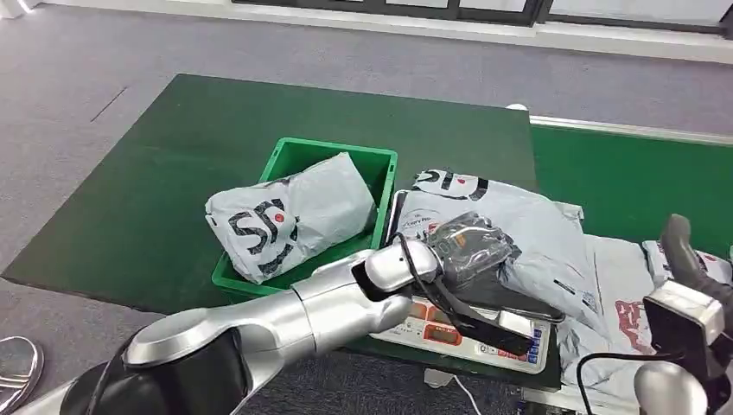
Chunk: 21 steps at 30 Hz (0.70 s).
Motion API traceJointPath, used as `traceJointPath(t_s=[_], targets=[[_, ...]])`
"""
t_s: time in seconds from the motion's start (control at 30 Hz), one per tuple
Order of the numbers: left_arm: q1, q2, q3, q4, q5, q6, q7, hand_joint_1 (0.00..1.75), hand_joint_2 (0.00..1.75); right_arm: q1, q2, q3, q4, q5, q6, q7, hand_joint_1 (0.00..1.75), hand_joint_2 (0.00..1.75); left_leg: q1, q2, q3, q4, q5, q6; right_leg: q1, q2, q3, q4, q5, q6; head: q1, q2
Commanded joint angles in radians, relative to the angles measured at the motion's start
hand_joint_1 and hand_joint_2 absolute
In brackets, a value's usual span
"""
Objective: Moved the parcel from conveyor to table for the left to box.
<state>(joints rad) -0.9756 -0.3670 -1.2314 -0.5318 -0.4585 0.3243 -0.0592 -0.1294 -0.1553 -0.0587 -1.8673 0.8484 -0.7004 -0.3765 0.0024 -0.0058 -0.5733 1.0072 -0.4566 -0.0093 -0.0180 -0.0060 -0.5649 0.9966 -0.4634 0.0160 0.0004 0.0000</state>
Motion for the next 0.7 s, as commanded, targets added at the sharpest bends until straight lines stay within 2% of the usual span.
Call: traceJointPath(t_s=[0.03,0.23,0.4,0.7], targets=[[-0.046,0.018,0.003,0.076,-0.013,0.01,-0.014,1.75,1.75,-0.108,0.066,0.004,0.092,0.0,0.002,-0.013,0.0,1.75,0.001,0.005,0.0,-0.001,0.001,0.0,0.001,0.005,-0.002,-0.001,0.002,-0.001,0.0,0.0],[-0.055,0.018,0.005,0.049,-0.007,-0.003,-0.005,1.75,1.75,-0.121,0.034,0.002,0.097,0.015,0.002,0.026,0.0,1.75,0.0,0.003,-0.001,0.0,0.0,0.0,0.0,0.003,-0.002,0.0,0.001,-0.001,0.0,0.0],[-0.047,0.018,0.008,0.064,-0.009,0.003,-0.012,1.75,1.75,-0.082,0.049,-0.01,0.085,-0.003,0.002,-0.004,0.0,1.75,0.001,0.002,-0.001,0.0,0.0,0.0,0.001,0.002,-0.001,-0.001,0.001,-0.001,0.0,0.0],[-0.04,0.018,0.007,0.057,-0.004,-0.015,-0.009,1.75,1.75,-0.111,0.038,-0.004,0.101,0.007,0.002,0.007,0.0,1.75,0.0,0.003,-0.001,0.0,0.0,0.0,0.0,0.002,-0.002,0.0,0.001,-0.001,0.0,0.0]])
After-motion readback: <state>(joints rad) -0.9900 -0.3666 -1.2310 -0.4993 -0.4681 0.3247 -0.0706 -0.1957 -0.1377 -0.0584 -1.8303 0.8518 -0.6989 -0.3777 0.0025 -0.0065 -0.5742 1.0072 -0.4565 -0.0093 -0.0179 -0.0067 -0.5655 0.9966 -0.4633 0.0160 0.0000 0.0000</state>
